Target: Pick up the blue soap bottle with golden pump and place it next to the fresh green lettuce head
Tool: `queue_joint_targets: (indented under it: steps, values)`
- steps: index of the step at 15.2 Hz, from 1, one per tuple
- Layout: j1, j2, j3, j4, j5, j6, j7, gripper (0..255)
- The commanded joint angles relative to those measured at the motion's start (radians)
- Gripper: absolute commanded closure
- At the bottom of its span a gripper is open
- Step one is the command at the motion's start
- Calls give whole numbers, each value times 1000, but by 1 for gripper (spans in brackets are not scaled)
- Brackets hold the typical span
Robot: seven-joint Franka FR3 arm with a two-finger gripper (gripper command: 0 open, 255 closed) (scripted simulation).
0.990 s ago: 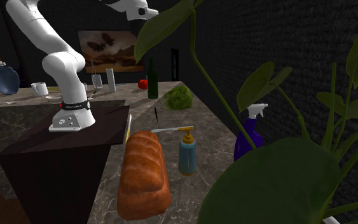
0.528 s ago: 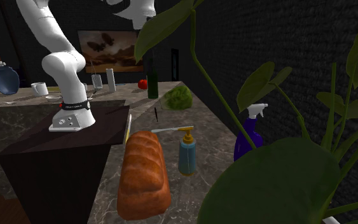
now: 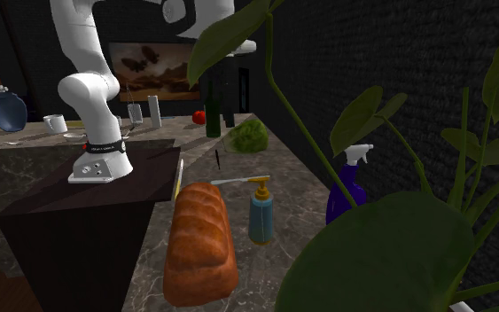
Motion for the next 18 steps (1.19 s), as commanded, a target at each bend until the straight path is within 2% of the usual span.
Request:
queue_joint_targets:
  steps: [1,5,11,18]
  values:
    - [-15,90,-18,58,66,17,-70,0]
    - [-78,260,-20,199,192,14,-194,0]
    - [-213,512,21,462,336,-36,-321,0]
    - [-230,566,42,459,365,16,-339,0]
